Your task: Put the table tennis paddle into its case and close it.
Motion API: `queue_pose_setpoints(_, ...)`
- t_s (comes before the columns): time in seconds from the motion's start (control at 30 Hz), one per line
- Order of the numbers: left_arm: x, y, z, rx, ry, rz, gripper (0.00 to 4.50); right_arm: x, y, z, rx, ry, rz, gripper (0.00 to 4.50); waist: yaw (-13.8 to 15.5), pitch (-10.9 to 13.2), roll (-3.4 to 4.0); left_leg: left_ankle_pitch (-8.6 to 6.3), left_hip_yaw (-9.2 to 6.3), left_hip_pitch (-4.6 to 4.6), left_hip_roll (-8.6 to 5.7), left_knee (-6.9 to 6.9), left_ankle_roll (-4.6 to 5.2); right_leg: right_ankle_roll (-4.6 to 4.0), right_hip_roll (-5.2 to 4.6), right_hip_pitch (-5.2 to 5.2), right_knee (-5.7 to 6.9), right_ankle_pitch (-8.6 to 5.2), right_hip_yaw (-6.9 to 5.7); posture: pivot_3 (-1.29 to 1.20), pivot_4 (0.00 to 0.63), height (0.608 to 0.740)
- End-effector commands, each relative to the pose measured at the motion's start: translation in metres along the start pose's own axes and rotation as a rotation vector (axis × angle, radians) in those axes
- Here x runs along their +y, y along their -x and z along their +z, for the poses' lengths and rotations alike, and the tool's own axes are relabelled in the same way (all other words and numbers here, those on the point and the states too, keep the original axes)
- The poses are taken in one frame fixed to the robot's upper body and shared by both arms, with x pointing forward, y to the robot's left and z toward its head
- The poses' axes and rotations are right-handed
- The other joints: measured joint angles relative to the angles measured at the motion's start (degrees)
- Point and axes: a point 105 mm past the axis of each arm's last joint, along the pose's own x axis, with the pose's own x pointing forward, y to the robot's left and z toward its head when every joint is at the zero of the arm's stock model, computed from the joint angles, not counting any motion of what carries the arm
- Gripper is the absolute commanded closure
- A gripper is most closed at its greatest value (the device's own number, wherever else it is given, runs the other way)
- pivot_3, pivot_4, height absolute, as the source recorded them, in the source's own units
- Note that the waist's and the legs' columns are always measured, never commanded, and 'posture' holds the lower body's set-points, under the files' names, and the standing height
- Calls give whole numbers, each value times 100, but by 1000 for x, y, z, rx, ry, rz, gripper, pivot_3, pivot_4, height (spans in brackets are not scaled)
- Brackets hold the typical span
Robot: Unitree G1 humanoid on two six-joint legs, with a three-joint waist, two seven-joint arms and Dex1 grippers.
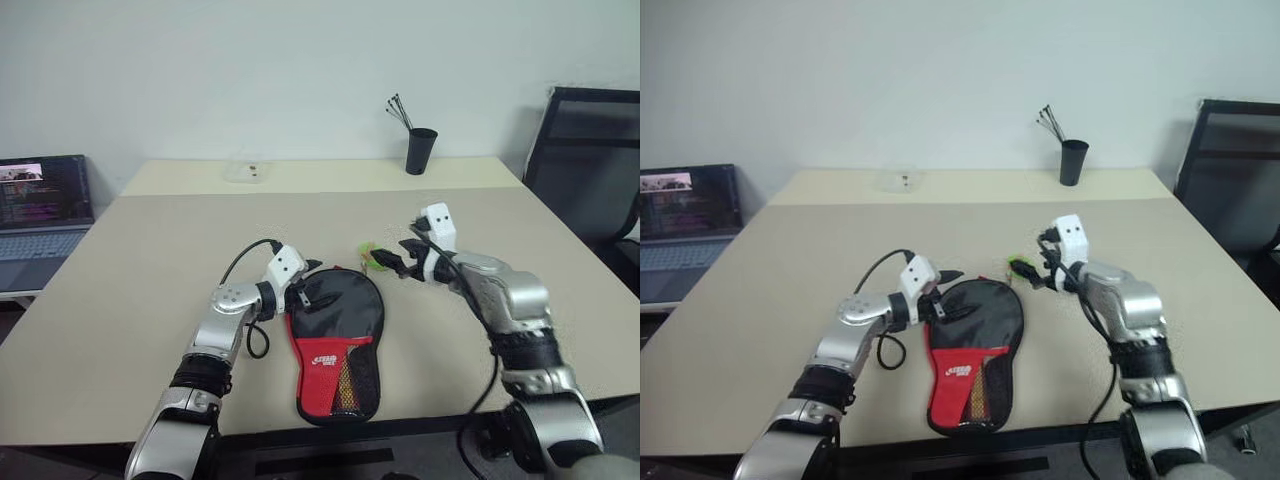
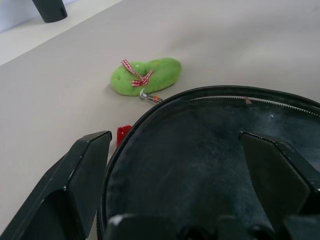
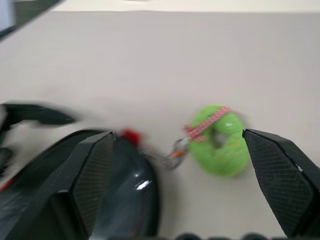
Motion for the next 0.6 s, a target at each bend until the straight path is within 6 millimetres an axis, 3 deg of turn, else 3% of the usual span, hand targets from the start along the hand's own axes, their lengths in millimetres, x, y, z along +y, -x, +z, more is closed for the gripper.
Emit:
queue_pose_setpoints(0.03,-2,3,7,-19,-41,2,47,-14,-17,15,-75,-23,-77,0,-9,0,0,0,2,0,-1,0,0,0,-2,0,0,0,1,0,150,740)
queue_pose_setpoints(0.3,-14,12,0,11,-41,0,47,-36,-42,2,-63,-82,-209,0,-17,2,3,0,6,2,3,-5,0,-1,-10,-2,0,1,5,0,150,740)
queue_pose_setpoints(0.6,-18,11,0,26,-46,2,47,-21,-57,-27,18,-31,-201,0,-24,3,5,0,8,4,6,-5,0,-1,-21,-2,2,1,7,0,150,740)
